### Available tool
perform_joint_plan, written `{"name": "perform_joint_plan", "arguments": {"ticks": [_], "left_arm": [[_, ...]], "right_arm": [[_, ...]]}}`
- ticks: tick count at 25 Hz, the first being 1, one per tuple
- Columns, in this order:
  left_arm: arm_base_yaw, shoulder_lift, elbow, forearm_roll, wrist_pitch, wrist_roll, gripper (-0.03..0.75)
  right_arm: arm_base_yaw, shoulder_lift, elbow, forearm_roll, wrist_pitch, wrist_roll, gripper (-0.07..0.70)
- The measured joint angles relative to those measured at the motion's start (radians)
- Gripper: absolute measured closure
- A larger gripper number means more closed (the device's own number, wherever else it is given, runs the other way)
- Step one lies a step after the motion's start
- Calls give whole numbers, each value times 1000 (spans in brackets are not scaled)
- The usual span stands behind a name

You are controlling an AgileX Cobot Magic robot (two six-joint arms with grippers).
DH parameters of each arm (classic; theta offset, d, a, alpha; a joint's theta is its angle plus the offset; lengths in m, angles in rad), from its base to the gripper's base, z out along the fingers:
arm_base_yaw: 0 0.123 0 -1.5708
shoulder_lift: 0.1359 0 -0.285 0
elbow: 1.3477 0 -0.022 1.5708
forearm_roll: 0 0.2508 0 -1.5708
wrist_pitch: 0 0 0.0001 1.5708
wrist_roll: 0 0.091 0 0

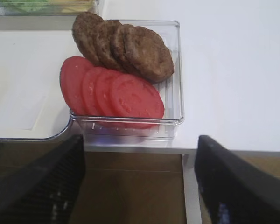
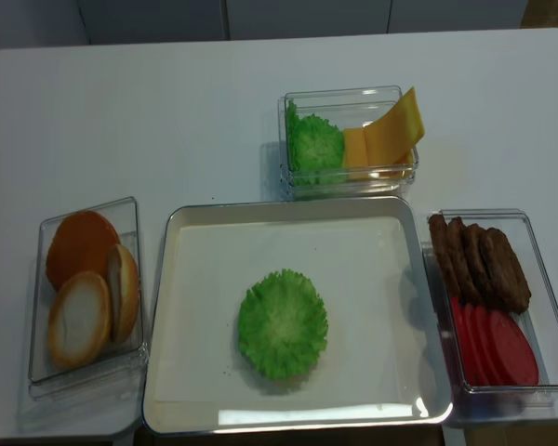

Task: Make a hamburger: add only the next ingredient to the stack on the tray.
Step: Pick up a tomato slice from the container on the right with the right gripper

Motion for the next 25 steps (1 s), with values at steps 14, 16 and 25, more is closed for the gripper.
{"name": "perform_joint_plan", "arguments": {"ticks": [14,16,25], "left_arm": [[0,0,0,0,0,0,314],[0,0,0,0,0,0,314],[0,0,0,0,0,0,314]], "right_arm": [[0,4,-9,110,-38,9,80],[0,41,-26,121,-49,9,82],[0,452,-153,187,-130,27,99]]}}
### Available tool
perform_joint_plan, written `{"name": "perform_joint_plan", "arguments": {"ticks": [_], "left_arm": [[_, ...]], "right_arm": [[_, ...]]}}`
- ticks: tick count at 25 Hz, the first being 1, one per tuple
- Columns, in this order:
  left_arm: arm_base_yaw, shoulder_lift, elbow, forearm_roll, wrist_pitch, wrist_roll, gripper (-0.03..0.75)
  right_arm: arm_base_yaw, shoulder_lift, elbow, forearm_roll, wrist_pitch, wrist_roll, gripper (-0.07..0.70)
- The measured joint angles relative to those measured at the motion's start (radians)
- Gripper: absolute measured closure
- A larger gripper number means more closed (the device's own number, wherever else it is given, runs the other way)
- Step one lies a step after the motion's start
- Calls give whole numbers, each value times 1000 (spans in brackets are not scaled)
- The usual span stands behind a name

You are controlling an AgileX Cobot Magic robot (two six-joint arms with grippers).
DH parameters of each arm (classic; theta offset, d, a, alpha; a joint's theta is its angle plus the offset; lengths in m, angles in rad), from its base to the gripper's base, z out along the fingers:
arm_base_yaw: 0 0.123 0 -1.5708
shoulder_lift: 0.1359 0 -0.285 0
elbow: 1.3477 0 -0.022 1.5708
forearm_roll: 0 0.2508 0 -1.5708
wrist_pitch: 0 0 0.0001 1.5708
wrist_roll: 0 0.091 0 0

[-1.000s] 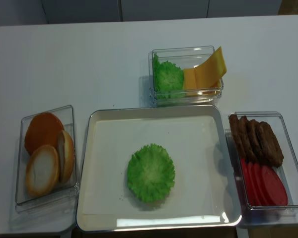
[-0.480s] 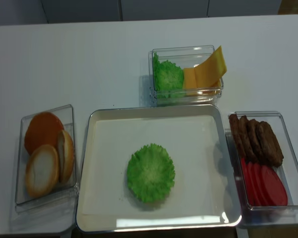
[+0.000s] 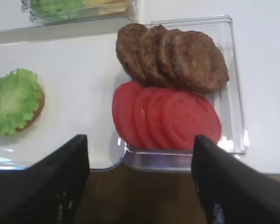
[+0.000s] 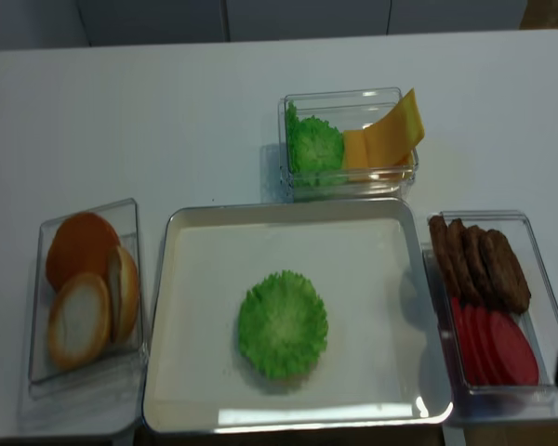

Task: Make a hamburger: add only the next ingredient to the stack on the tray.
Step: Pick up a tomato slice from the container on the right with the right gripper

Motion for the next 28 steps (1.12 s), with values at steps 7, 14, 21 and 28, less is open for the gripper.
{"name": "perform_joint_plan", "arguments": {"ticks": [7,14,21,28], "left_arm": [[0,0,0,0,0,0,314],[0,0,0,0,0,0,314],[0,0,0,0,0,0,314],[0,0,0,0,0,0,314]], "right_arm": [[0,302,-159,16,-19,-16,106],[12,439,-281,31,100,-4,106],[148,497,-287,-23,116,63,106],[252,697,-287,-116,39,94,106]]}}
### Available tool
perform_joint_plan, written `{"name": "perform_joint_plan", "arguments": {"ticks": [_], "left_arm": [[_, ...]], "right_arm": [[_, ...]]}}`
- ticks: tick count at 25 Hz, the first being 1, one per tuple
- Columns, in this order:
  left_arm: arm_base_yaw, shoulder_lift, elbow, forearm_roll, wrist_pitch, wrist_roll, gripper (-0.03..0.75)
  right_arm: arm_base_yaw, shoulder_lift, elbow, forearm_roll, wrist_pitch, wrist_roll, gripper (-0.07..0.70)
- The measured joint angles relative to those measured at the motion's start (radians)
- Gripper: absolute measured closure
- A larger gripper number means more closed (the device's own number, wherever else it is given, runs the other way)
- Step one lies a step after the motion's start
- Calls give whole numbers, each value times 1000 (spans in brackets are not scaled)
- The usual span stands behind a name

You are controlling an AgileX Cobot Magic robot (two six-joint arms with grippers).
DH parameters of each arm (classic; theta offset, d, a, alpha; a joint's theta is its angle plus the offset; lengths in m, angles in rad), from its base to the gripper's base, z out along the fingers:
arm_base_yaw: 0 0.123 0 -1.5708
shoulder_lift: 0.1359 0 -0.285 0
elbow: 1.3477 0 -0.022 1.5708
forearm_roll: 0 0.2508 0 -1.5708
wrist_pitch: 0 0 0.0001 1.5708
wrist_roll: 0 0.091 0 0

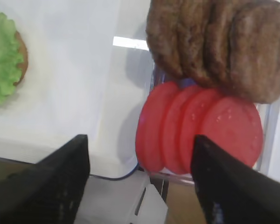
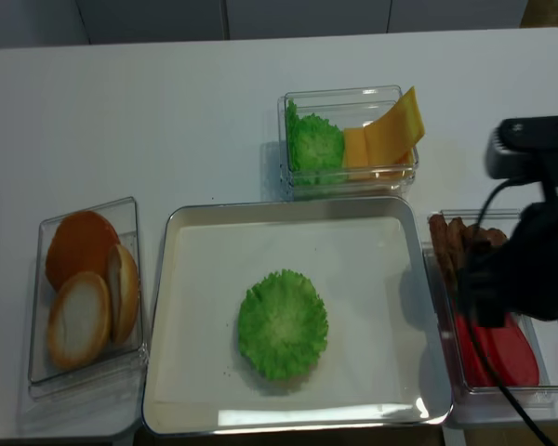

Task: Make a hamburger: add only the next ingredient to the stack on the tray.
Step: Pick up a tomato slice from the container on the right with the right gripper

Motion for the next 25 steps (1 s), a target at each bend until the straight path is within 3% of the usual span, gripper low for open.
{"name": "perform_joint_plan", "arguments": {"ticks": [13,21,25], "left_arm": [[0,0,0,0,0,0,314],[0,0,0,0,0,0,314],[0,0,0,0,0,0,314]], "right_arm": [[15,211,-7,-37,-55,27,111],[15,224,-7,-39,-61,24,267],[15,227,-7,-39,-61,9,288]]}}
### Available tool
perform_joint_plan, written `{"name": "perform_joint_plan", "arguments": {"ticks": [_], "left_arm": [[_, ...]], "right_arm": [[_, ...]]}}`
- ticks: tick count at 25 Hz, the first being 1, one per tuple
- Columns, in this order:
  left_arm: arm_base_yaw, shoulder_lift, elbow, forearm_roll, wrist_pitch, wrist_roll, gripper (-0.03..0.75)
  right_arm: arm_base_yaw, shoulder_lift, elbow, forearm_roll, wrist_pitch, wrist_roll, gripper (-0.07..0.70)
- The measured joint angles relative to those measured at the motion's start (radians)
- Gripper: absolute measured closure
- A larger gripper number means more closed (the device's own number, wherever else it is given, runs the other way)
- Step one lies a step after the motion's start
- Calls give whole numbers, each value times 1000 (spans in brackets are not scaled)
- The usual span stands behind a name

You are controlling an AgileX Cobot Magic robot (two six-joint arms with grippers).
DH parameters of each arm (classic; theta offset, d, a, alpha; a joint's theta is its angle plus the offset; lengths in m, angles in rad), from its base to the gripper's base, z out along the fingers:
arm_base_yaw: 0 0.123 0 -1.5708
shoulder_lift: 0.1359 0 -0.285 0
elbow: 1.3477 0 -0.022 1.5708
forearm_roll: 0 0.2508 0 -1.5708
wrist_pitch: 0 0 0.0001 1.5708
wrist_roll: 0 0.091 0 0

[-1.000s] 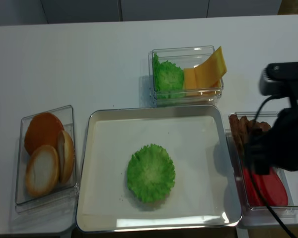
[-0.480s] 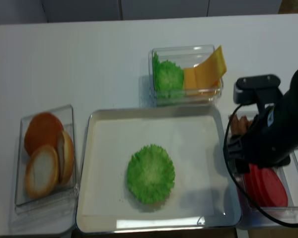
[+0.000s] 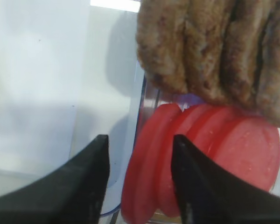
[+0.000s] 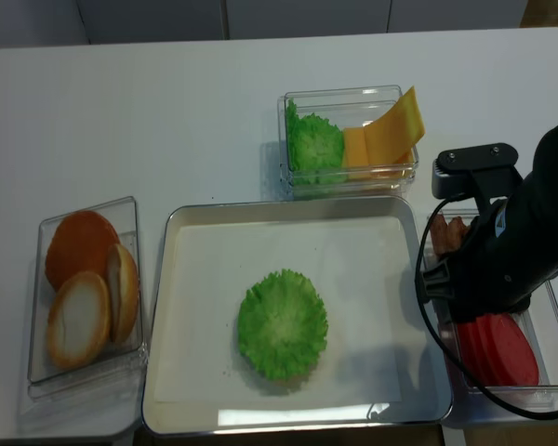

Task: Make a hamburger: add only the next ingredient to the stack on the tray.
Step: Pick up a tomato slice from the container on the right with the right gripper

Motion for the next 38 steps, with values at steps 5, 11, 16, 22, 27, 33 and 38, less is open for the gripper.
{"name": "perform_joint_plan", "arguments": {"ticks": [5,11,16,22,27,33,38], "left_arm": [[0,0,0,0,0,0,314],[0,0,0,0,0,0,314],[0,0,0,0,0,0,314],[0,0,0,0,0,0,314],[0,0,0,0,0,0,314],[0,0,0,0,0,0,314],[0,0,0,0,0,0,314]], "right_arm": [[0,0,0,0,-3,-6,292],[0,20,0,0,-6,-6,292],[0,39,0,0,-6,-8,298],[0,39,0,0,-6,-8,437],[0,39,0,11,-4,-8,528],[0,39,0,27,-4,-8,560],[0,36,0,29,-4,-8,560]]}}
